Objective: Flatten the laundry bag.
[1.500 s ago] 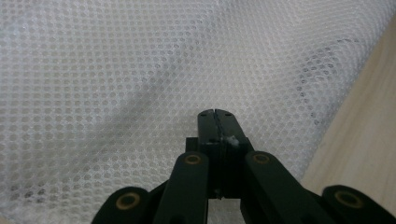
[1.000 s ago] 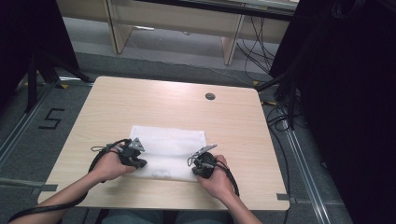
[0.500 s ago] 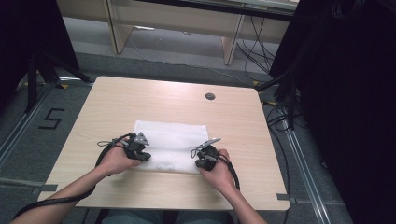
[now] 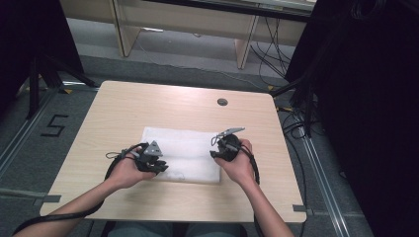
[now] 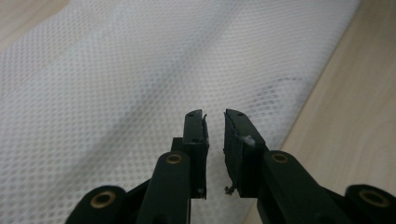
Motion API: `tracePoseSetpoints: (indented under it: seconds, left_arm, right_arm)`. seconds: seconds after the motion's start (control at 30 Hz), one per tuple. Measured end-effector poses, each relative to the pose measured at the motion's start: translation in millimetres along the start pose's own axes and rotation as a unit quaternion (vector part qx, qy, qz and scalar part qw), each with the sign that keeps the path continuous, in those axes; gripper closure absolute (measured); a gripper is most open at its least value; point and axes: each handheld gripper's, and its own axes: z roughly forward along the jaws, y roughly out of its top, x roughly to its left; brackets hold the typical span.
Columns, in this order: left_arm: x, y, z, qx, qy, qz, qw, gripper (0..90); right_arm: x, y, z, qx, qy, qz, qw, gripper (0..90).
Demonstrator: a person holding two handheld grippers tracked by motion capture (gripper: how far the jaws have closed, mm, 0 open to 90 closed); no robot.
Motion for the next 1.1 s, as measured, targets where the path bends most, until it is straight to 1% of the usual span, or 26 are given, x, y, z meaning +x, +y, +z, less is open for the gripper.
tracePoseSetpoints:
  seconds: [0.03, 0.07, 0.1, 0.13, 0.17, 0.2, 0.27, 0.3, 0.33, 0.37, 0.4, 0.43, 0.53, 0.63, 0.67, 0.7, 0.77, 0.8, 0.83, 0.87, 0.9, 0.93, 0.97, 1.0, 1.07, 1.1]
  left_arm:
    - [-3.5, 0.6, 2.0, -0.005, -0.008, -0.001, 1.0000, 77.4]
    - [-5.9, 1.6, 3.2, -0.003, -0.013, 0.011, 0.9999, 77.1]
    - [-9.4, 1.7, 6.2, -0.005, -0.019, 0.007, 0.9998, 76.7]
    - [-11.7, 2.2, 8.1, 0.000, -0.022, 0.017, 0.9996, 76.3]
    - [-13.1, 2.3, 10.2, -0.003, -0.021, 0.018, 0.9996, 76.2]
    - [-13.8, 2.6, 10.8, 0.005, -0.022, 0.029, 0.9993, 76.2]
    - [-16.5, 2.3, 14.9, 0.000, -0.022, 0.031, 0.9993, 75.8]
    - [-16.4, 2.1, 16.1, 0.007, -0.020, 0.043, 0.9989, 75.8]
    - [-18.0, 1.3, 17.6, 0.009, -0.021, 0.037, 0.9990, 75.7]
    - [-17.4, 1.3, 18.8, 0.011, -0.024, 0.045, 0.9987, 75.7]
    - [-15.3, 1.4, 18.0, 0.029, -0.026, 0.062, 0.9973, 75.8]
    - [-15.0, 1.5, 18.5, 0.028, -0.025, 0.066, 0.9971, 75.8]
    - [-15.8, 0.2, 20.2, 0.029, -0.024, 0.059, 0.9975, 75.9]
    - [-18.7, -1.4, 22.9, 0.019, -0.022, 0.046, 0.9985, 76.3]
    - [-15.8, -0.4, 21.1, 0.033, -0.022, 0.074, 0.9965, 76.5]
    - [-16.4, -0.7, 21.4, 0.031, -0.023, 0.071, 0.9967, 77.0]
    - [-16.3, -1.1, 21.8, 0.029, -0.024, 0.068, 0.9970, 77.6]
    - [-16.4, -1.6, 22.3, 0.028, -0.026, 0.058, 0.9976, 77.7]
    - [-16.4, -1.8, 23.1, 0.023, -0.027, 0.053, 0.9980, 77.8]
    - [-15.2, -1.7, 22.3, 0.031, -0.030, 0.060, 0.9973, 77.9]
    - [-15.1, -1.7, 22.4, 0.031, -0.030, 0.060, 0.9973, 78.0]
    - [-15.3, -1.8, 22.4, 0.031, -0.029, 0.059, 0.9974, 78.0]
    - [-17.3, -2.2, 23.4, 0.018, -0.025, 0.048, 0.9984, 78.1]
    - [-16.2, -1.8, 22.0, 0.030, -0.024, 0.060, 0.9975, 78.2]
    - [-16.7, -1.9, 22.4, 0.028, -0.024, 0.056, 0.9977, 78.4]
    - [-18.9, -2.5, 24.5, 0.012, -0.022, 0.037, 0.9990, 78.7]
  right_arm:
    - [-4.8, 5.2, 2.2, 0.008, -0.002, -0.009, 0.9999, 55.0]
    - [-6.2, 9.6, 7.6, 0.007, -0.005, -0.005, 0.9999, 52.9]
    - [-7.6, 13.7, 12.4, 0.015, -0.006, -0.011, 0.9998, 51.0]
    - [-9.1, 17.5, 18.0, 0.017, -0.007, -0.019, 0.9997, 48.8]
    - [-10.7, 21.7, 23.4, 0.022, -0.007, -0.026, 0.9994, 45.9]
    - [-11.9, 23.7, 27.4, 0.017, -0.014, -0.026, 0.9994, 43.9]
    - [-16.3, 28.5, 35.7, 0.015, -0.024, -0.021, 0.9994, 40.8]
    - [-18.0, 29.5, 38.2, 0.018, -0.029, -0.025, 0.9991, 40.0]
    - [-18.4, 30.1, 41.4, 0.022, -0.029, -0.025, 0.9990, 39.9]
    - [-19.4, 31.1, 44.6, 0.026, -0.031, -0.032, 0.9987, 39.1]
    - [-18.4, 31.9, 47.9, 0.033, -0.026, -0.028, 0.9988, 37.9]
    - [-18.6, 33.1, 51.1, 0.034, -0.026, -0.032, 0.9986, 37.5]
    - [-16.9, 35.9, 59.0, 0.042, -0.021, -0.032, 0.9984, 37.8]
    - [-18.3, 35.6, 71.0, 0.071, -0.013, -0.047, 0.9963, 44.4]
    - [-19.0, 35.1, 73.0, 0.077, -0.010, -0.054, 0.9955, 49.8]
    - [-19.3, 34.4, 74.5, 0.075, -0.012, -0.056, 0.9955, 58.8]
    - [-19.1, 33.8, 75.3, 0.076, -0.011, -0.055, 0.9956, 68.1]
    - [-17.4, 33.8, 74.9, 0.078, -0.012, -0.056, 0.9953, 71.5]
    - [-15.8, 34.7, 73.7, 0.083, -0.008, -0.077, 0.9935, 76.6]
    - [-13.6, 35.2, 72.5, 0.090, -0.011, -0.082, 0.9925, 79.5]
    - [-12.2, 36.1, 71.2, 0.095, -0.013, -0.101, 0.9903, 83.1]
    - [-9.7, 36.7, 69.0, 0.099, -0.013, -0.105, 0.9895, 84.9]
    - [-8.8, 37.8, 66.3, 0.096, -0.015, -0.114, 0.9888, 85.5]
    - [-7.9, 38.7, 63.9, 0.092, -0.011, -0.120, 0.9885, 86.3]
    - [-5.3, 40.3, 56.6, 0.084, -0.012, -0.129, 0.9881, 87.1]
    - [-3.7, 40.5, 52.6, 0.082, -0.006, -0.129, 0.9882, 87.6]
